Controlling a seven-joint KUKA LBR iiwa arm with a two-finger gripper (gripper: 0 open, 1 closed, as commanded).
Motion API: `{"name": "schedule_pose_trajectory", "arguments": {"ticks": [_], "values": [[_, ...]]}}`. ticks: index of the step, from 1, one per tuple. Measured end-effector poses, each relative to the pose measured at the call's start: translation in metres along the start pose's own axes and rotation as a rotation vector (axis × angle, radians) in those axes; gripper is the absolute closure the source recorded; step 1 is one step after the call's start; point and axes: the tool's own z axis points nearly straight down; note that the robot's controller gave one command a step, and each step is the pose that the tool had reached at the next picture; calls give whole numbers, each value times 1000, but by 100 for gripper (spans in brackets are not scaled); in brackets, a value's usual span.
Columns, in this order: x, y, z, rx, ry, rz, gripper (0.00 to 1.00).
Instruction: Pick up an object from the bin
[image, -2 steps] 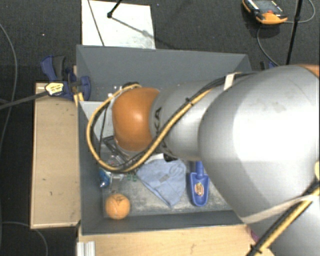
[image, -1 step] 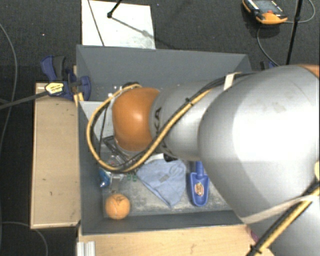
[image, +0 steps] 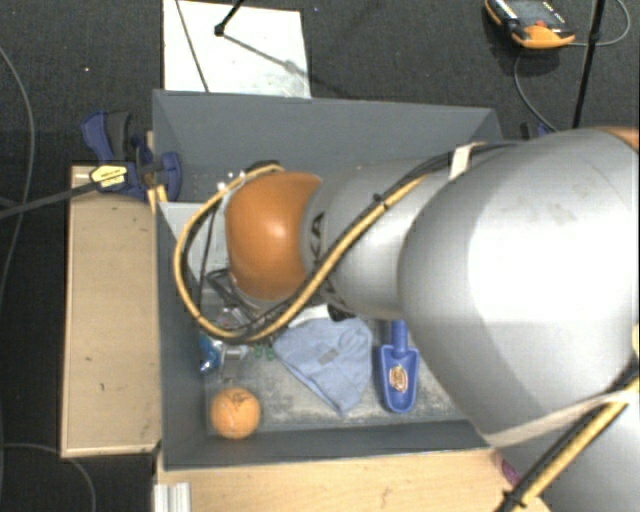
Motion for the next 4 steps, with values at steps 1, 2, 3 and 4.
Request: {"name": "schedule_pose_trajectory", "arguments": {"ticks": [1,2,3,4], "values": [[2,2,-29,1,3,13,100],[3,-2,-48,-2,-3,56,100],[-2,-5,-67,1,4,86,100],[5,-7,-102,-3,-3,89,100]]}}
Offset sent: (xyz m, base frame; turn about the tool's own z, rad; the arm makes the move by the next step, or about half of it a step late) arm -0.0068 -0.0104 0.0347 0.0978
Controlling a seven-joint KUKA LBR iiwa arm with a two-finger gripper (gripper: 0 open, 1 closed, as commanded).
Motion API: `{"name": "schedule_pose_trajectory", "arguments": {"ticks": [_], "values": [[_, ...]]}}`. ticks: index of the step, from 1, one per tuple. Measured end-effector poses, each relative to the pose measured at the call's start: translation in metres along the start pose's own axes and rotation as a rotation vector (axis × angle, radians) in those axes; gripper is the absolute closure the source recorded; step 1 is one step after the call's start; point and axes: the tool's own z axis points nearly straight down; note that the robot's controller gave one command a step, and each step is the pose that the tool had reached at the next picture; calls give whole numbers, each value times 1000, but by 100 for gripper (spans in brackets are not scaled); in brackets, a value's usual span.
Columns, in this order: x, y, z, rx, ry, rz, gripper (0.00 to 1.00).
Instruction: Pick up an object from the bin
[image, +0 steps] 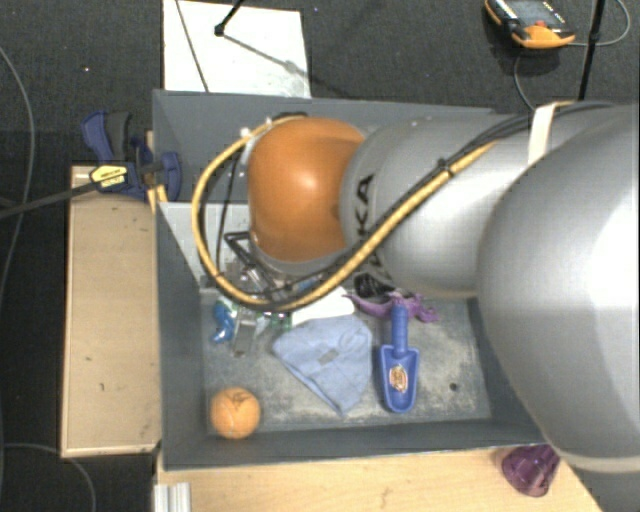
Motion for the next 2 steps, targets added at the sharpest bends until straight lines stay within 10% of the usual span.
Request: {"name": "schedule_pose_trajectory", "arguments": {"ticks": [2], "values": [[-10,1,-47,5,7,-14,100]]}}
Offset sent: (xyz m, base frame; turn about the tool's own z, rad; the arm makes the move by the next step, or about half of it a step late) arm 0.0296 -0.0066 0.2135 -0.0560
